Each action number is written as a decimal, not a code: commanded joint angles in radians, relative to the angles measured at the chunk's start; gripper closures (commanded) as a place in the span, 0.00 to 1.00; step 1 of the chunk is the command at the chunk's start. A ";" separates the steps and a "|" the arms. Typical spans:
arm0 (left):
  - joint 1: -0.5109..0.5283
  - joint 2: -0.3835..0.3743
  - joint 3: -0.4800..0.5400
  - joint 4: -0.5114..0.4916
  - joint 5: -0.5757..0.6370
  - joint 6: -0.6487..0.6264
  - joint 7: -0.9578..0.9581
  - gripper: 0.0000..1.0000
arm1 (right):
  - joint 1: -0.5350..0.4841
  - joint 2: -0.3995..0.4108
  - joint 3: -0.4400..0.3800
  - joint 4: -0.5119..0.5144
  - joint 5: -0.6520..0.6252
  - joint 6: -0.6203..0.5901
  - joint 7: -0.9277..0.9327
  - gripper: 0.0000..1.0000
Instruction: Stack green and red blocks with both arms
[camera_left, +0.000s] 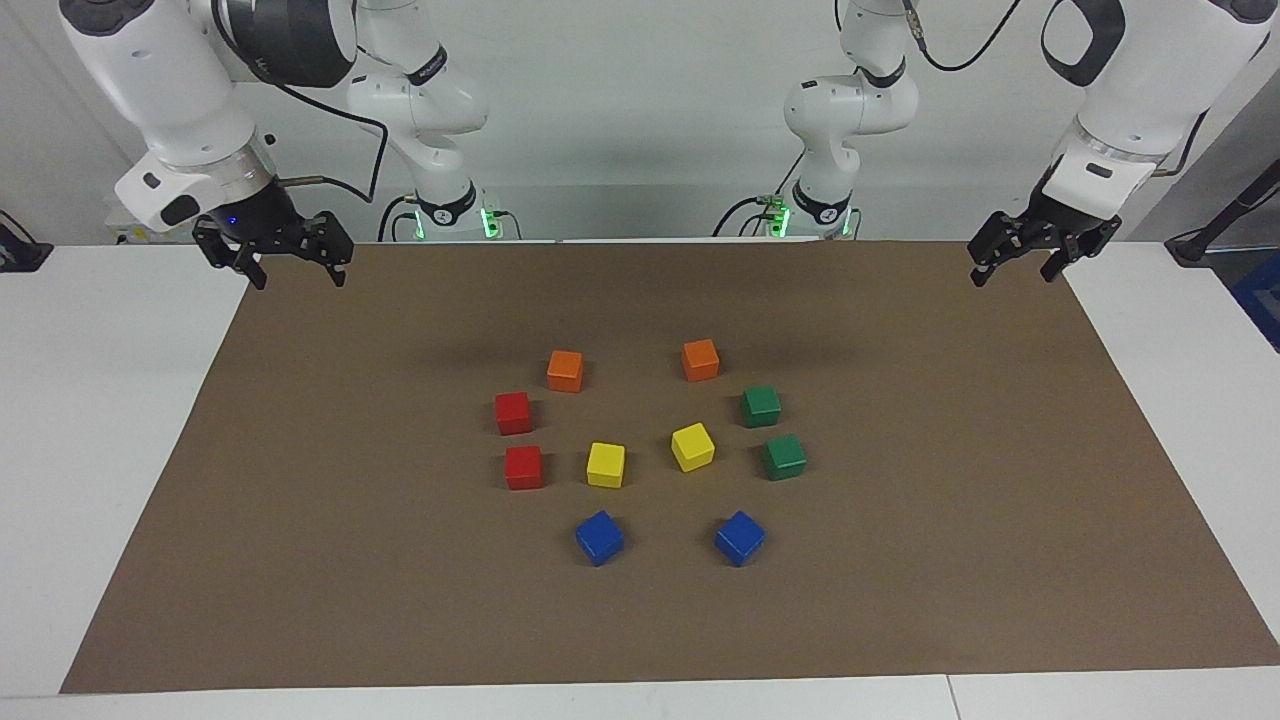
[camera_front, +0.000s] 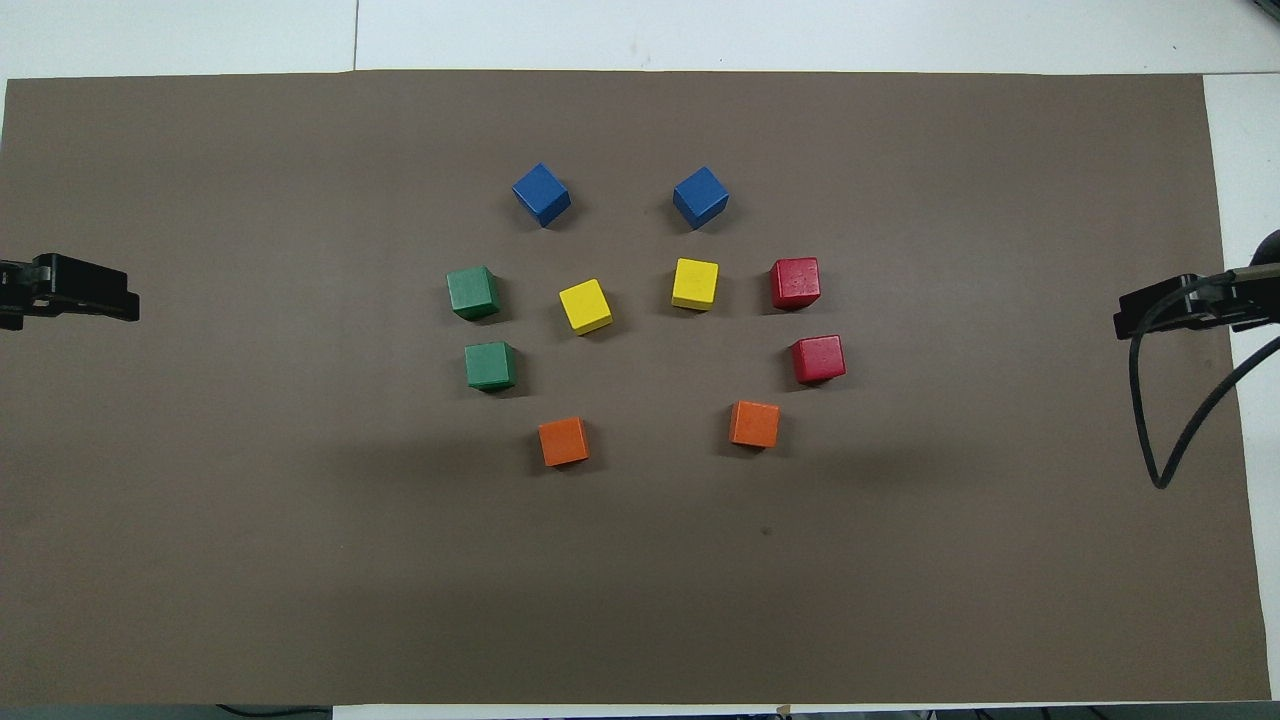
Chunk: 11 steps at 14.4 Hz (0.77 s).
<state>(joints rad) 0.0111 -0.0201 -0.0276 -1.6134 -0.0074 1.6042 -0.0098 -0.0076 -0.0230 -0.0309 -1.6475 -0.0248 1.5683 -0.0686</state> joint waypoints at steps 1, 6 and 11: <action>-0.013 0.015 0.009 0.027 0.006 -0.020 0.004 0.00 | -0.014 -0.005 0.009 -0.008 -0.007 -0.011 -0.017 0.00; -0.014 0.005 0.009 0.009 0.006 -0.009 0.002 0.00 | -0.015 -0.008 0.009 -0.014 -0.007 -0.010 -0.017 0.00; -0.092 -0.050 0.009 -0.126 0.006 0.084 -0.002 0.00 | 0.006 -0.012 0.028 -0.029 -0.006 -0.001 0.085 0.00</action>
<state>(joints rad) -0.0153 -0.0226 -0.0291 -1.6399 -0.0078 1.6177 -0.0027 -0.0056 -0.0230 -0.0257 -1.6530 -0.0247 1.5673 -0.0456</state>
